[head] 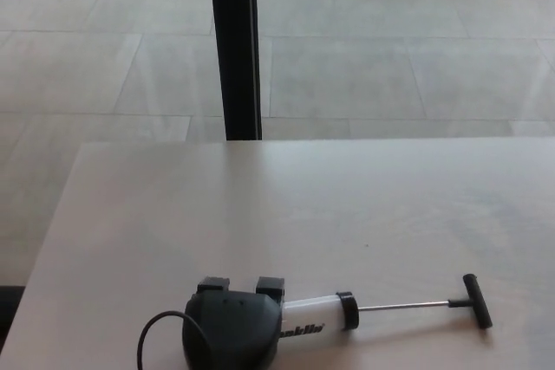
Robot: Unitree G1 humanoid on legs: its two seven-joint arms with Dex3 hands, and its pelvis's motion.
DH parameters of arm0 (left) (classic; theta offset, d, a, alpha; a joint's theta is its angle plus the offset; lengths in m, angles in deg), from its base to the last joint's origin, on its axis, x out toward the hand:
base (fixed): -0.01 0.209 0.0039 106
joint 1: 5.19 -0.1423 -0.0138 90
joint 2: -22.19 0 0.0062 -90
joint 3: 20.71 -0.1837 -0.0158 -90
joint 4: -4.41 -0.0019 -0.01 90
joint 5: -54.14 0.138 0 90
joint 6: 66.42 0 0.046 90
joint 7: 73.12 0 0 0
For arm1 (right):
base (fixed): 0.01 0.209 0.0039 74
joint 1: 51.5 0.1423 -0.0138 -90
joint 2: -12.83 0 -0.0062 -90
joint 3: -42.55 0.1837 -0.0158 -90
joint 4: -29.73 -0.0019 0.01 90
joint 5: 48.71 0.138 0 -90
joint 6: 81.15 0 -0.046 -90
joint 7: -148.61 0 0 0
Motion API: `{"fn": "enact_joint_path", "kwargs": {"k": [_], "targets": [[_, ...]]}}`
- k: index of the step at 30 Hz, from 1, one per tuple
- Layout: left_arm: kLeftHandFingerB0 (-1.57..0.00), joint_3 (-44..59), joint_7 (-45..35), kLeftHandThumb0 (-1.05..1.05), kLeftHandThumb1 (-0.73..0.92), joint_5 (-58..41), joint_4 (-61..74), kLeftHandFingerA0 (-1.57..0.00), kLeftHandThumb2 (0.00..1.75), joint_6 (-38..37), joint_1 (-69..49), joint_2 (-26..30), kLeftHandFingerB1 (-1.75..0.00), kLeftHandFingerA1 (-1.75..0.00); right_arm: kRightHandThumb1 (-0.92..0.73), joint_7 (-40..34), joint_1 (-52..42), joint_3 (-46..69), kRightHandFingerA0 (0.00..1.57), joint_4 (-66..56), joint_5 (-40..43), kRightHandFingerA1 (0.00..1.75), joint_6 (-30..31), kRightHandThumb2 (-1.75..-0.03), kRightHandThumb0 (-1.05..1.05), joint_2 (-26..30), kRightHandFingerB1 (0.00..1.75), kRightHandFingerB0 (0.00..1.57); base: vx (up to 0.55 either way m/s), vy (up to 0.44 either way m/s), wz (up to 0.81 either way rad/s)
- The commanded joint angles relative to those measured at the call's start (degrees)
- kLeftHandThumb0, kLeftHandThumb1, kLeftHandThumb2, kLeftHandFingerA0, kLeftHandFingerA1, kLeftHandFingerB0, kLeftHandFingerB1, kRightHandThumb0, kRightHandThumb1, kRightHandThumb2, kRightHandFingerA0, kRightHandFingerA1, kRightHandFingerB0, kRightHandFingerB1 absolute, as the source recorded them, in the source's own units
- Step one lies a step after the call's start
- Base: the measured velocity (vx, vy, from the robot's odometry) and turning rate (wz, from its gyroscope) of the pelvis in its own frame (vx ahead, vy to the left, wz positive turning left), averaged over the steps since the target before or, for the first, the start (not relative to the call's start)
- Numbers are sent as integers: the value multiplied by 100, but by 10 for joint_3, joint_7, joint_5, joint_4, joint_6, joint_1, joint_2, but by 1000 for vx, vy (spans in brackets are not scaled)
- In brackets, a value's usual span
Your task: The robot uses its left hand to lift the air pump kept on the middle of the desk and use the right hand to compress the handle
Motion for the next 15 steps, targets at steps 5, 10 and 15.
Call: {"fn": "enact_joint_path", "kwargs": {"k": [5, 10, 15], "targets": [[-77, 11, -15, -25, 70, -76, -35, -82, 87, -67, -52, -2, -124, -175, -65, -7, -6, 7, 65, 7, -12, 96, -25, -59, -36, 1, 47, 73, 0, 0, 0], [-77, 25, 19, -24, 65, -88, -35, -81, 92, -99, -68, -2, -128, -175, -65, -10, -7, 2, 69, 21, -20, 87, -36, -59, -38, -3, 48, 73, 0, 0, 0], [-76, 46, 64, -21, 62, -106, -40, -82, 99, -135, -78, -5, -137, -175, -66, -5, -11, -1, 67, 17, -14, 77, -18, -60, -40, -7, 48, 72, 0, 0, 0]]}}
